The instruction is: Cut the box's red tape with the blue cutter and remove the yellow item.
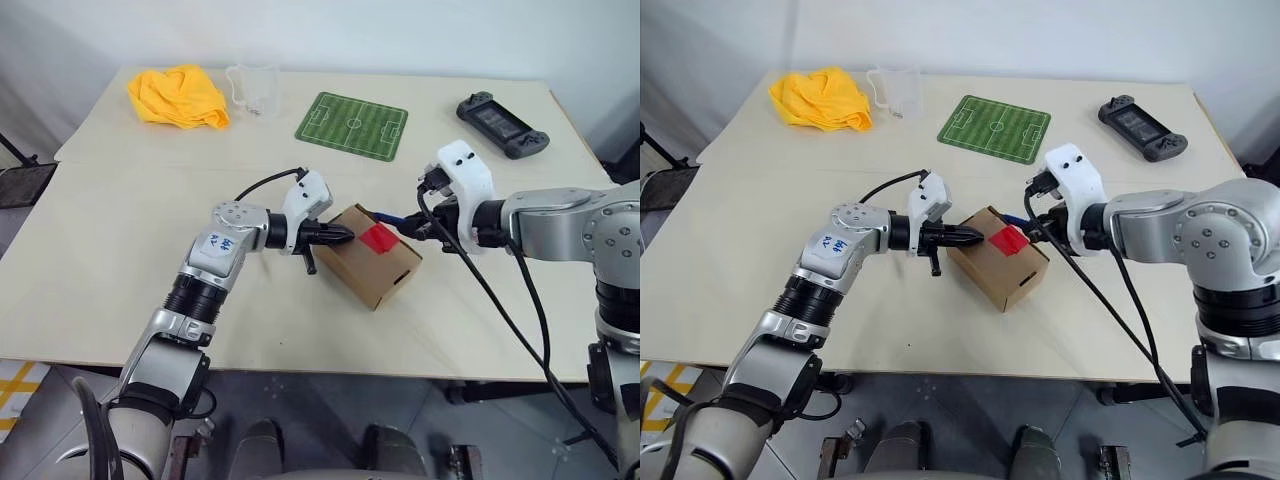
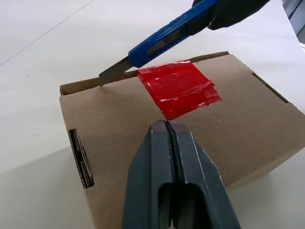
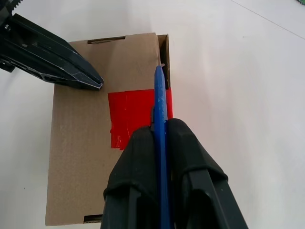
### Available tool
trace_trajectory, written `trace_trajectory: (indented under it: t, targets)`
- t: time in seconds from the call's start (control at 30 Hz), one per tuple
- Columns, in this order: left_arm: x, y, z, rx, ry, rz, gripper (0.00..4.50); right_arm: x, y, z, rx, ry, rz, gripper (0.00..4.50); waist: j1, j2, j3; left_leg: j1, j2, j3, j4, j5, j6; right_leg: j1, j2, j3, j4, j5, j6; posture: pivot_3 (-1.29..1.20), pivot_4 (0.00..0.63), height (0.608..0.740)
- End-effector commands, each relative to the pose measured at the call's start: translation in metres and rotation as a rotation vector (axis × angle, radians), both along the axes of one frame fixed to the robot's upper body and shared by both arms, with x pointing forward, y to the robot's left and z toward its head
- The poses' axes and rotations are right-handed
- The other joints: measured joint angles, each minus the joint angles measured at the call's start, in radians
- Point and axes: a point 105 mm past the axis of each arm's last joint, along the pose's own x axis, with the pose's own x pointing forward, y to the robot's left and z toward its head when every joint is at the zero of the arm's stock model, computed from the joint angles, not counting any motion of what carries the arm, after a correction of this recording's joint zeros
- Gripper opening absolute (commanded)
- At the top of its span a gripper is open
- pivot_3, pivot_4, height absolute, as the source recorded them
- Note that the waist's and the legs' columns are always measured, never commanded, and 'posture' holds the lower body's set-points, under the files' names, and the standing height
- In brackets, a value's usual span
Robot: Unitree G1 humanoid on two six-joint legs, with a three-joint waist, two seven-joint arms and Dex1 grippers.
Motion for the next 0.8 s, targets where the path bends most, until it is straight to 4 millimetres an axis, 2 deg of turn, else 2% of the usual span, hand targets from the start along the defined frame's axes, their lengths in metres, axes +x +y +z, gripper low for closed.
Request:
trace_trajectory:
  t: [0.03, 0.27, 0.57, 0.8]
  targets:
    - [0.0, -0.002, 0.001, 0.014, -0.007, -0.012, 0.0, -0.003, -0.005, 0.002, -0.025, -0.015, -0.009, 0.1, 0.0, 0.0, 0.0, 0.0, 0.0, 0.0, 0.0, 0.0, 0.0, 0.0, 0.0, 0.0, 0.0, 0.0, 0.0, 0.0, 0.15, 0.74]
    - [0.0, -0.002, 0.001, 0.013, -0.006, -0.012, 0.0, -0.001, -0.01, 0.003, -0.022, -0.018, -0.019, 0.1, 0.0, 0.0, 0.0, 0.0, 0.0, 0.0, 0.0, 0.0, 0.0, 0.0, 0.0, 0.0, 0.0, 0.0, 0.0, 0.0, 0.15, 0.74]
    - [0.0, -0.002, 0.001, 0.013, -0.009, -0.014, 0.0, 0.004, -0.008, 0.017, 0.104, -0.038, 0.003, 0.1, -0.002, 0.0, 0.0, 0.0, 0.0, 0.0, 0.0, 0.0, 0.0, 0.0, 0.0, 0.0, 0.001, 0.0, 0.0, 0.0, 0.15, 0.74]
    - [0.0, -0.002, 0.002, 0.015, -0.011, -0.019, 0.0, 0.005, -0.007, 0.02, 0.114, -0.052, 0.0, 0.1, -0.002, 0.0, 0.0, 0.0, 0.0, 0.0, 0.0, 0.0, 0.0, 0.0, 0.0, 0.0, 0.001, 0.0, 0.0, 0.0, 0.15, 0.74]
